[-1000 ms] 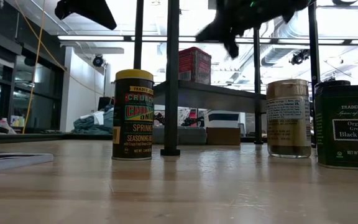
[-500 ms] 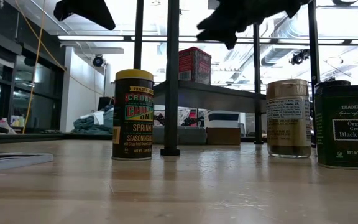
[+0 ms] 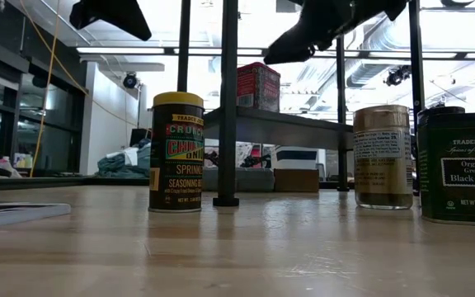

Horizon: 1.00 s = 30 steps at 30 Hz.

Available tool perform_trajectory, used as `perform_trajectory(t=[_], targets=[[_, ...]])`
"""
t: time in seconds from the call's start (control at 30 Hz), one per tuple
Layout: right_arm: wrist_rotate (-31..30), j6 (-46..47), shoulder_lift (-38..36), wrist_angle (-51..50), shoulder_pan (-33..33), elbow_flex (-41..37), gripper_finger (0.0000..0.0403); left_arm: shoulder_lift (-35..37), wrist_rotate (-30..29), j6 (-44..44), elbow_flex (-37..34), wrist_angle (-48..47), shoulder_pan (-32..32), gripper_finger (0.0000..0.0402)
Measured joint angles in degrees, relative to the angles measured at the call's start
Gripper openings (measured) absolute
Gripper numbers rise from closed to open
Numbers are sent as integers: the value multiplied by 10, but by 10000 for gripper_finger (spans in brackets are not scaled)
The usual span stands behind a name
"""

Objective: Shelf spices
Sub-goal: Remove the red seasoning can from the shelf

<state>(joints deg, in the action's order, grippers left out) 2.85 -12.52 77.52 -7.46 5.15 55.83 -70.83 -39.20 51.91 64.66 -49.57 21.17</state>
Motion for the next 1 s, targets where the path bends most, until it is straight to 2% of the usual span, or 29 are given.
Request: perform_trajectory(t=[0.13,0.3,0.43,0.53,0.63,0.67,0.8,1.0], targets=[[-66,-61,0,-5,2,0,265,0,1,14,0,-1,0,0],[-84,-58,-3,-35,8,0,232,-9,-7,50,1,6,-1,0],[-72,-39,-15,-49,7,0,172,-58,-9,14,1,46,-11,0],[-75,-21,-32,-83,4,0,107,-105,-16,-35,1,80,-25,0],[-90,1,-40,-138,4,0,28,-142,-30,-45,1,114,-39,0],[-97,8,-41,-148,4,0,15,-150,-32,-47,1,125,-44,0],[-138,50,-34,-141,5,-2,5,-181,-39,-74,1,184,-66,0],[-138,91,1,-82,5,-4,1,-210,3,-153,0,288,-94,0]])
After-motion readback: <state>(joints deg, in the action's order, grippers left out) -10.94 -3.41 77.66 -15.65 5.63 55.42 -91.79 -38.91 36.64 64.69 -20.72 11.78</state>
